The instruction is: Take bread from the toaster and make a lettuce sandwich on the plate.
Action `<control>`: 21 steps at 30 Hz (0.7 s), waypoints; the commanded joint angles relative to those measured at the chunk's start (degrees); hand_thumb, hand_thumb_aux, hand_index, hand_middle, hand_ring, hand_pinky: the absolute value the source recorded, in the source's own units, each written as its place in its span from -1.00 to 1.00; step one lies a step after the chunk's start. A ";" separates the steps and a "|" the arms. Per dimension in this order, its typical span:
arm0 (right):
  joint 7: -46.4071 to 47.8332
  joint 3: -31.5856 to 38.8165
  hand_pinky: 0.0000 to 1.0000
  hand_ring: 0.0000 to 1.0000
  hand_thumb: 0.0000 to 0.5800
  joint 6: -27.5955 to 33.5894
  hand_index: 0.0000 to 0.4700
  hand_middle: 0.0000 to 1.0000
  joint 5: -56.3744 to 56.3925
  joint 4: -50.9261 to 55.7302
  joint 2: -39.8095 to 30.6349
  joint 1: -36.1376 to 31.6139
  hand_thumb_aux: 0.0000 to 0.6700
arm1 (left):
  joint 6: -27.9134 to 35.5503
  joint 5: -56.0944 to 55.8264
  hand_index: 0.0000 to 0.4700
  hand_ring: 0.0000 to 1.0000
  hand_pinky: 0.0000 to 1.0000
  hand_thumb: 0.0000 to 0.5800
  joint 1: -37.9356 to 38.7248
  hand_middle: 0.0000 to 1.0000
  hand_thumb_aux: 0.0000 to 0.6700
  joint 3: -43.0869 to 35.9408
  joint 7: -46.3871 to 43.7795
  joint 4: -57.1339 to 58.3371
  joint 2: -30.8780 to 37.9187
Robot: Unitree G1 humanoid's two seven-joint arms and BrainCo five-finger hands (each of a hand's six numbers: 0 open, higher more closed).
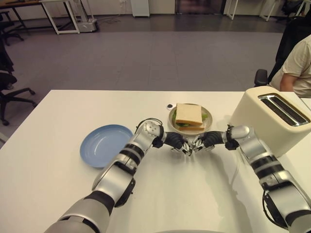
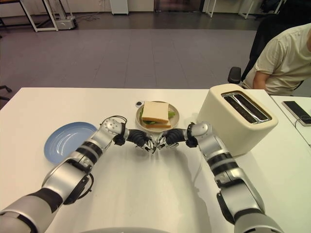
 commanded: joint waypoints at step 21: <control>-54.68 -12.28 -1.00 -1.00 -1.00 -11.08 -1.00 -1.00 -2.47 -48.86 23.91 34.00 -1.00 | 6.28 -12.48 -1.00 -1.00 -1.00 -1.00 34.44 -1.00 -1.00 24.88 48.84 -59.95 -5.45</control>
